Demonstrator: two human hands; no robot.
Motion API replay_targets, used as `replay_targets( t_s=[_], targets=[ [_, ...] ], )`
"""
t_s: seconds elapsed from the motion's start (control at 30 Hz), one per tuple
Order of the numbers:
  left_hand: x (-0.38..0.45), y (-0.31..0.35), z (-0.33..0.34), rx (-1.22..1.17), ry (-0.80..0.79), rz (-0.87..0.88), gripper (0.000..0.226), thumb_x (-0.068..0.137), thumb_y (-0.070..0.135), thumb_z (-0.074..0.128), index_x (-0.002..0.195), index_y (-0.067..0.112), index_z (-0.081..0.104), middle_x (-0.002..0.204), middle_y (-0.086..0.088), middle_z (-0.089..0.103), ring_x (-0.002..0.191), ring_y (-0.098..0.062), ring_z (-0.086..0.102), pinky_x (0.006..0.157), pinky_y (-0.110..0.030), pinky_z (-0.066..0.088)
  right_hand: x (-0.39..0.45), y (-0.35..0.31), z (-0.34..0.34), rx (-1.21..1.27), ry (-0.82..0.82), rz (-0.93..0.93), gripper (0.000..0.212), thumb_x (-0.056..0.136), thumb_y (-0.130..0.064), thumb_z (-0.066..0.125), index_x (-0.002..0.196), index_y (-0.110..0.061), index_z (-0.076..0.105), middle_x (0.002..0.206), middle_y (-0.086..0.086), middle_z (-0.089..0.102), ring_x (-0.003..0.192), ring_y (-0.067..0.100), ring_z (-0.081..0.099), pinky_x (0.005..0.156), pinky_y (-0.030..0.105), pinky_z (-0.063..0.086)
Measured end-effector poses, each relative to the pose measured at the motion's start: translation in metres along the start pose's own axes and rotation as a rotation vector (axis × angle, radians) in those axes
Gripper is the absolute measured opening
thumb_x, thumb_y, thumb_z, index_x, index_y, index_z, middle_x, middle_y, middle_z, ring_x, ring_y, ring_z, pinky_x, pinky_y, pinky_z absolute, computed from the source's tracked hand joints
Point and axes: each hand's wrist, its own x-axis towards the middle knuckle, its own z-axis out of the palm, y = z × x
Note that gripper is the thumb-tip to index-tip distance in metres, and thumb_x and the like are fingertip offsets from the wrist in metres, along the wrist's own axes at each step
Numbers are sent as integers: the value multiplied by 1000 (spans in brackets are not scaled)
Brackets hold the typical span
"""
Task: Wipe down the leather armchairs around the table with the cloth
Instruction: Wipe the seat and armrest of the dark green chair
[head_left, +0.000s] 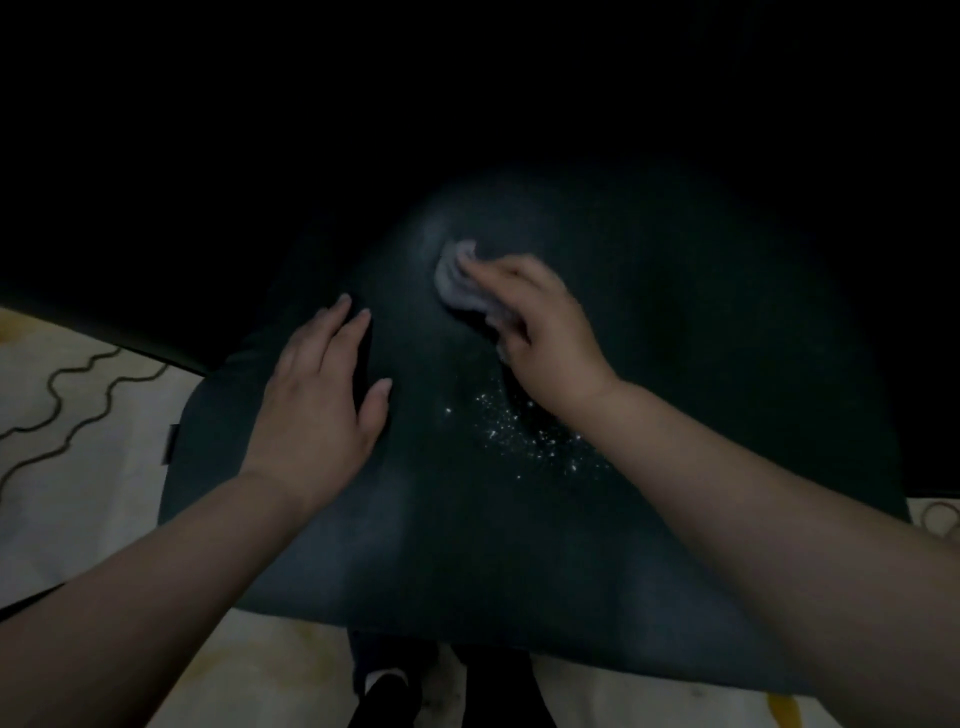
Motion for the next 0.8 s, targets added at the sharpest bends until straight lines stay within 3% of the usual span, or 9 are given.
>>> replay_targets(
  t_s=[0.13, 0.2, 0.3, 0.4, 0.53, 0.63, 0.8],
  targets=[
    [0, 2, 1, -4, 12, -6, 62, 91, 25, 58, 145, 8, 35, 156, -8, 26, 142, -27, 23, 116, -43, 22, -21, 2, -15, 63, -194, -44, 59, 72, 24, 49, 117, -10, 67, 111, 4, 62, 107, 19, 57, 95, 25, 44],
    [1, 1, 0, -3, 10, -9, 62, 91, 26, 58, 146, 9, 35, 156, -7, 25, 142, -27, 22, 116, -42, 22, -10, 1, -20, 135, -177, -9, 55, 74, 25, 47, 112, -7, 69, 108, 3, 61, 105, 14, 58, 91, 21, 45],
    [1, 0, -1, 0, -5, -3, 62, 91, 27, 58, 146, 10, 35, 156, -7, 25, 142, -28, 22, 116, -44, 23, 17, -10, -13, 128, -136, -2, 49, 80, 15, 54, 122, -8, 62, 114, 3, 57, 109, 11, 53, 94, 14, 39],
    [1, -2, -1, 15, -16, 7, 61, 90, 26, 59, 144, 7, 37, 155, -9, 26, 141, -30, 24, 115, -46, 24, 26, -22, 10, 69, -281, -119, 50, 81, 13, 55, 126, -8, 59, 118, 6, 58, 113, 20, 51, 101, 22, 36],
    [1, -3, -3, 17, -31, 15, 63, 89, 25, 58, 146, 9, 34, 157, -7, 23, 142, -28, 21, 117, -43, 20, 15, -15, 6, 47, -409, -154, 54, 77, 21, 49, 114, -12, 68, 112, 2, 66, 113, 23, 53, 105, 30, 34],
    [1, 1, -3, 22, -20, 13, 63, 90, 24, 58, 146, 9, 34, 157, -8, 22, 143, -28, 19, 117, -39, 17, 5, -10, -7, -14, -484, -217, 49, 77, 19, 55, 104, -18, 74, 105, -6, 70, 109, 20, 53, 97, 45, 40],
    [-2, 13, -2, 43, -36, 68, 61, 91, 25, 57, 146, 11, 35, 157, -6, 24, 143, -25, 18, 116, -36, 14, -13, -2, -28, -79, -536, -178, 32, 83, 4, 64, 95, -22, 76, 102, -12, 70, 107, 16, 54, 101, 45, 36]
  ],
)
